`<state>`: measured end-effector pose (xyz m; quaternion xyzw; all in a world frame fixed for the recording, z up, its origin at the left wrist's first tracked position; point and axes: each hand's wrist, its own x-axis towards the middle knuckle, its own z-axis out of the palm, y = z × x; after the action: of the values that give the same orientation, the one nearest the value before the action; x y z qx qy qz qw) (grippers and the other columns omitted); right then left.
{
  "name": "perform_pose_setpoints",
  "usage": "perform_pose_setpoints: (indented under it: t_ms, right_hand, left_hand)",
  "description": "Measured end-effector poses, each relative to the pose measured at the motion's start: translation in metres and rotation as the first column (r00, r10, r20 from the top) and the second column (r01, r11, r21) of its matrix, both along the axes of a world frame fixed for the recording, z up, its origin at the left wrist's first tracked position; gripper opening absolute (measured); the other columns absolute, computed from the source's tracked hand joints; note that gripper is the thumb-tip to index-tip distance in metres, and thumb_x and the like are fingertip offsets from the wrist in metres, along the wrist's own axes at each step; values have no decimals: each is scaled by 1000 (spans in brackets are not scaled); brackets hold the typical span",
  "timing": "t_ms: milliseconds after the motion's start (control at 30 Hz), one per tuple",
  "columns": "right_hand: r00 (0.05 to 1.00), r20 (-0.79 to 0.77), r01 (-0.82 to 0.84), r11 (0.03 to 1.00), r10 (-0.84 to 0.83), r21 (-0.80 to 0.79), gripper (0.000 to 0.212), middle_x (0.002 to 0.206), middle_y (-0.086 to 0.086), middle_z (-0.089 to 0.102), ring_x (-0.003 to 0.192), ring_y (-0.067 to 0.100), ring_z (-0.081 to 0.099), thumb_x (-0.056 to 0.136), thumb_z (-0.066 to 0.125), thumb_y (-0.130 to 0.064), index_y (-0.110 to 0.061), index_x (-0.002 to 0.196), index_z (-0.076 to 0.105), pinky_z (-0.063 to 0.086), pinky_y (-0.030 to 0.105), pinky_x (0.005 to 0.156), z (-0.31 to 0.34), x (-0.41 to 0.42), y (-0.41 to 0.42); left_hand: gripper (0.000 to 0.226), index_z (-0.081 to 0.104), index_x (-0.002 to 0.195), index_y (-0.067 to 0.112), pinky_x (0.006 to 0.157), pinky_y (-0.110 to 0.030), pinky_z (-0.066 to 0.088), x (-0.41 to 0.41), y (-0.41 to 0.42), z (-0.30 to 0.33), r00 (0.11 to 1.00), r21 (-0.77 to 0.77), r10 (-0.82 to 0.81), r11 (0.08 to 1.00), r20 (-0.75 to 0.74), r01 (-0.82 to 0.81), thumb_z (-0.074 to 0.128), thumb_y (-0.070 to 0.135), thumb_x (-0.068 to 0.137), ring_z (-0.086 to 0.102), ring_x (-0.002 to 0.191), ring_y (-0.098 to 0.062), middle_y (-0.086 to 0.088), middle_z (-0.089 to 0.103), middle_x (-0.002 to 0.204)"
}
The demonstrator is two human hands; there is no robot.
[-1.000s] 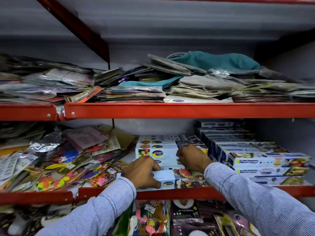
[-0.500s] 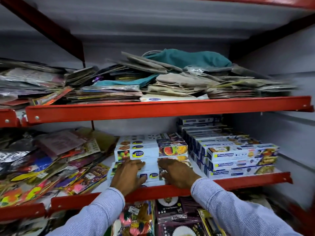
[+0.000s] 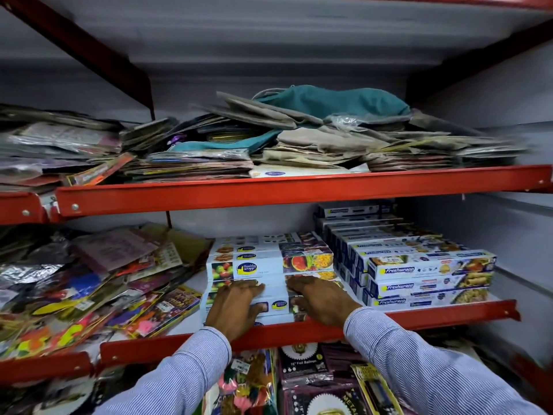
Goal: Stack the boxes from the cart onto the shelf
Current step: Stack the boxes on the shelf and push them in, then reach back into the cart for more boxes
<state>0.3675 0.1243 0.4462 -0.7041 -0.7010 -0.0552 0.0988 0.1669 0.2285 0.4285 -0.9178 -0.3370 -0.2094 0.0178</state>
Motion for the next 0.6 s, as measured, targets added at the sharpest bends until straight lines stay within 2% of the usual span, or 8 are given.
perform_pose_setpoints:
  t_ms: [100,167,233,333,400,467,533,600]
  right_hand:
    - [999,45,21,1000,-20,-16,58,162,6,28,146,26,31,101,42,-39,-17,153,27,30,42,119,-1,-6,-3]
    - [996,75,39,999,-39,10,63,165,6,17,151,28,16,100,40,-45,-17,154,20,20,46,123,-8,-15,-13]
    - [996,67,46,996,-51,79,69,166,5,9,153,29,6,99,41,-48,-20,155,13,12,49,123,-19,-27,-31]
    - [997,48,53,989,-60,135,76,167,3,3,153,32,-2,96,42,-51,-25,156,4,8,53,123,-46,-48,-66]
    - [997,26,69,985,-74,156,76,166,2,0,153,33,-4,95,42,-53,-26,156,6,9,54,124,-71,-60,-88]
    - [997,-25,79,987,-76,142,75,166,1,1,153,32,-5,95,43,-54,-27,156,10,8,54,124,-101,-75,-109]
    - [995,-77,77,989,-68,126,71,166,5,13,153,32,3,94,48,-50,-25,154,20,13,53,123,-133,-88,-129]
    - [992,-116,46,998,-40,49,67,163,8,24,152,34,12,94,53,-45,-21,152,29,19,54,121,-175,-104,-149]
  left_hand:
    - [58,34,151,30,121,-50,23,-4,-9,-2,998,-1,42,999,-40,-42,46,53,98,24,150,-24,3,32,162]
    - [64,23,154,32,122,-54,16,-14,-21,-8,999,24,40,999,5,-40,40,57,98,12,153,-28,0,18,166]
    - [68,19,155,30,122,-57,16,-30,-41,-18,998,87,7,996,69,-13,40,59,97,10,153,-30,-3,13,167]
    - [72,21,155,29,119,-61,21,-57,-78,-48,993,169,-20,986,116,0,45,58,94,18,152,-32,-8,22,165]
    - [73,22,155,28,118,-63,22,-74,-100,-77,994,168,-20,986,107,2,46,58,92,20,151,-33,-9,24,164]
    - [73,25,154,28,115,-66,25,-93,-121,-111,997,97,-17,995,69,10,46,57,90,23,150,-36,-12,25,164]
    - [73,24,153,28,112,-69,28,-112,-139,-145,1000,30,0,1000,23,-1,47,56,90,25,148,-40,-15,26,163]
    - [75,21,155,27,112,-70,25,-132,-158,-188,994,-87,38,995,-103,-47,49,54,90,20,150,-41,-15,19,165]
